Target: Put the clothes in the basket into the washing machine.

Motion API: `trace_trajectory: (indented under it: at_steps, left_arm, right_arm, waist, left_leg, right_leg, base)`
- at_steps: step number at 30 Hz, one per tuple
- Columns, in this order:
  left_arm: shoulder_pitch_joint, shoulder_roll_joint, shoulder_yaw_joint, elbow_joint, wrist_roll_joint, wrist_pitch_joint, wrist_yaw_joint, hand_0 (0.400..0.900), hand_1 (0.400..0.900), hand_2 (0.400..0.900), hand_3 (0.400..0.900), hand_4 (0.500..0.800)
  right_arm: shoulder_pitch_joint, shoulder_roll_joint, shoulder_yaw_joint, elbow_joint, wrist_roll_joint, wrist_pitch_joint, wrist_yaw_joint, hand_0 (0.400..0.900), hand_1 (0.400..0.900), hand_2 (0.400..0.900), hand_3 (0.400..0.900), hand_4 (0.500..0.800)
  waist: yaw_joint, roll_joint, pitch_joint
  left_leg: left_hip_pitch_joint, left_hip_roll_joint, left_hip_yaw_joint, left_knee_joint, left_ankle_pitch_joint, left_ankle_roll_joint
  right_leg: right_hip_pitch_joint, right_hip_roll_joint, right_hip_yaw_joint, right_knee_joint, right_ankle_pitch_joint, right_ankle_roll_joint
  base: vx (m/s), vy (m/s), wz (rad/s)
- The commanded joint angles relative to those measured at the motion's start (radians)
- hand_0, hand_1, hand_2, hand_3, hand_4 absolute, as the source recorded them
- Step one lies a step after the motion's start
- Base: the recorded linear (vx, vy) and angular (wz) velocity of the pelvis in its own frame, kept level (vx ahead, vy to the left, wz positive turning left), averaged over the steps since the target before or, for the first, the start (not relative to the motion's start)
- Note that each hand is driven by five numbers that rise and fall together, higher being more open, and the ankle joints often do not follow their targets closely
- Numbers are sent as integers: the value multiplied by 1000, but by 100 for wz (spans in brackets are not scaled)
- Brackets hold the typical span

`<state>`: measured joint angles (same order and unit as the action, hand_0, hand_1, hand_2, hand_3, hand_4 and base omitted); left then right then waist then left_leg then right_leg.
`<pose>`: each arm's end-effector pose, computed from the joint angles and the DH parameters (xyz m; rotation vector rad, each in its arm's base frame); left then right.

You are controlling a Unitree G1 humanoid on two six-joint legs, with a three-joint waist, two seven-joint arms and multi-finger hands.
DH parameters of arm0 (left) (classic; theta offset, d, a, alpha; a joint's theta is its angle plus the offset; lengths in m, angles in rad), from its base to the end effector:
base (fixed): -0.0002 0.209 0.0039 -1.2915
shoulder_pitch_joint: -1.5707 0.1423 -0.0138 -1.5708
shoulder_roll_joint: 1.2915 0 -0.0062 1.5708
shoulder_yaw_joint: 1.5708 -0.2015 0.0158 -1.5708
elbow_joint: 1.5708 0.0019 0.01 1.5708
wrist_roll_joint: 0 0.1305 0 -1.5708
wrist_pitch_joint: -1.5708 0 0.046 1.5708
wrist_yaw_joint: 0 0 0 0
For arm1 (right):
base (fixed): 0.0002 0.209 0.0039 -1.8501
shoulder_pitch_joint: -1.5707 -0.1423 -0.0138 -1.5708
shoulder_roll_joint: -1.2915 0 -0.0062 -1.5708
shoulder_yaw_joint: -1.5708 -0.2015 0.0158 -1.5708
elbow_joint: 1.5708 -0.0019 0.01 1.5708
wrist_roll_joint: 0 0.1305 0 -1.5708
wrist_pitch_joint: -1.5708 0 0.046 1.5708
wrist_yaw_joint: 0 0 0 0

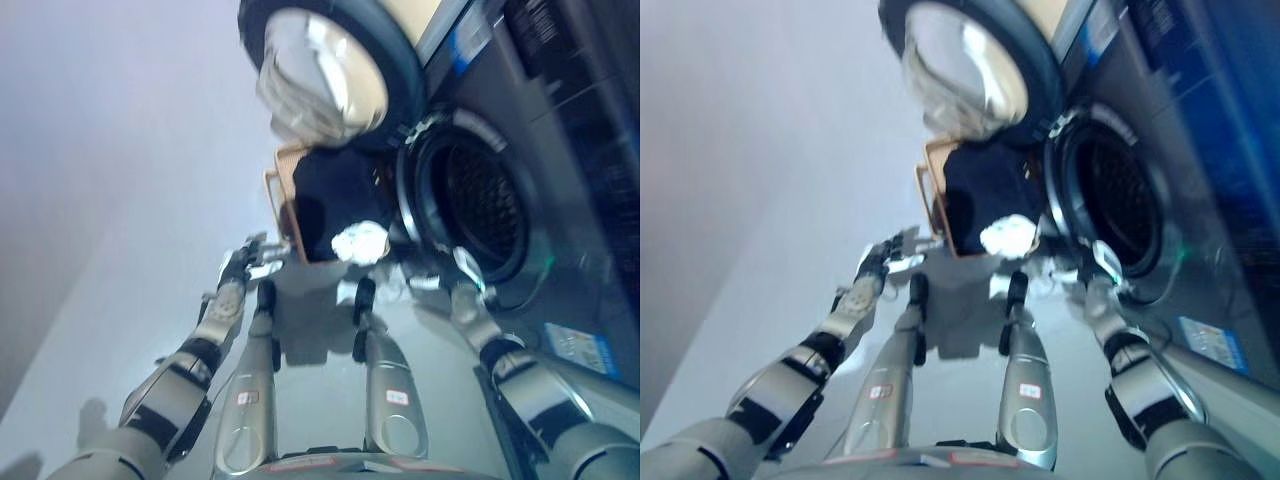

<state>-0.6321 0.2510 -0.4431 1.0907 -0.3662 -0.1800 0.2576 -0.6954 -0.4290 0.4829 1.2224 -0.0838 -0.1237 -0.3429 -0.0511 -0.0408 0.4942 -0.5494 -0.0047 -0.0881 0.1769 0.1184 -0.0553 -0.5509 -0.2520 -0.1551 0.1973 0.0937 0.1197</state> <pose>0.2941 0.1663 -0.0009 0.2614 0.3097 0.0796 0.2981 -0.2345 0.0139 -0.8917 0.3125 -0.1598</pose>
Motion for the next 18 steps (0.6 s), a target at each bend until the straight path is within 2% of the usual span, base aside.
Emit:
trace_trajectory:
  at_steps: [1,4,10,18]
  left_arm:
    - [-12,39,22,-36,-15,-67,50,900,900,900,900,800]
    - [-28,29,14,-28,-24,-66,63,900,900,900,900,800]
    - [-53,41,18,-29,-38,-73,76,900,900,900,900,800]
    - [-64,44,11,-161,-82,-102,104,900,900,900,900,800]
  right_arm:
    - [19,-41,37,4,-71,2,-85,900,900,900,900,800]
    - [-55,-43,66,31,-106,16,-129,900,900,900,900,800]
    - [-146,-60,80,65,-128,34,-163,900,900,900,900,800]
    - [-242,-112,65,116,-101,52,-202,900,900,900,900,800]
  waist:
    - [24,-12,-35]
    - [47,20,-17]
    - [74,46,-2]
    - [104,88,26]
  left_leg:
    - [-62,-23,-3,157,-136,-40]
    - [-118,-38,-8,181,-142,-40]
    - [-182,-53,-8,190,-139,-39]
    - [-269,-68,-11,235,-147,-29]
  right_leg:
    - [9,-105,48,-70,134,82]
    - [-41,-118,47,-42,128,81]
    - [-100,-132,42,-25,130,86]
    - [-201,-139,54,45,105,80]
  base:
    - [-14,15,17]
    - [-11,21,17]
    - [-16,23,9]
    - [-2,12,4]
